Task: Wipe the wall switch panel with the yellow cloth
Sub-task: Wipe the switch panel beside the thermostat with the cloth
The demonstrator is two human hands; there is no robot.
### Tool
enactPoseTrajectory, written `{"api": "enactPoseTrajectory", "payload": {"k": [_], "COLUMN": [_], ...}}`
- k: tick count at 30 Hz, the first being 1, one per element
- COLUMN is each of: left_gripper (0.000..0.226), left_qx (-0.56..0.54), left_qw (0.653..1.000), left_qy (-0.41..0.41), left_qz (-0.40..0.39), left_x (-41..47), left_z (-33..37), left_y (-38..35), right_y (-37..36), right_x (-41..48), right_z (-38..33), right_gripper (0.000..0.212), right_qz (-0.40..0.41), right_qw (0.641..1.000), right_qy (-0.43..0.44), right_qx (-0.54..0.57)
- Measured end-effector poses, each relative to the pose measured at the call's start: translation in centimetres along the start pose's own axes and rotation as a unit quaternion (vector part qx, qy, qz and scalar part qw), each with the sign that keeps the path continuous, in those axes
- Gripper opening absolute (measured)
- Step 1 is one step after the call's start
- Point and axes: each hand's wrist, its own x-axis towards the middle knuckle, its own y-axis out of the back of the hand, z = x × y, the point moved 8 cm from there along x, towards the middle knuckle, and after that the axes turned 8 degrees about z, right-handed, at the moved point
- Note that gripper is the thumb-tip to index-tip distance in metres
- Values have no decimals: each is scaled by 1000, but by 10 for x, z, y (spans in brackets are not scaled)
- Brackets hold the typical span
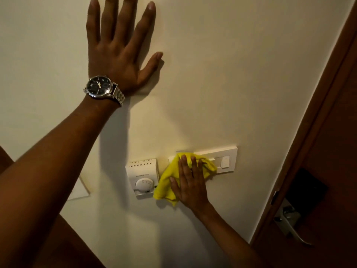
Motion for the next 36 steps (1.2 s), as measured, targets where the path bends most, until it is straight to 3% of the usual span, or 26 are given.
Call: {"api": "enactPoseTrajectory", "payload": {"k": [6,13,18,25,31,36], "left_gripper": [73,74,71,72,70,71], "left_qx": [-2,-4,-7,-4,-10,-5], "left_qw": [1000,1000,1000,1000,1000,1000], "left_qy": [-4,-3,-10,4,-6,6], "left_qz": [-10,12,4,-5,-9,0], "left_x": [2,-1,0,-1,2,-1], "left_z": [0,0,0,0,1,0], "left_y": [4,-1,3,1,7,3], "right_y": [-3,-7,-3,-7,-13,-9], "right_x": [-69,-17,-68,-26,-80,-34], "right_z": [7,0,2,-11,-7,-19], "right_gripper": [66,71,74,69,70,70], "right_qz": [-78,-22,-66,-42,-115,-54], "right_qw": [991,999,990,999,990,998], "right_qy": [96,28,110,19,67,32], "right_qx": [-58,-24,-64,-3,-42,-10]}}
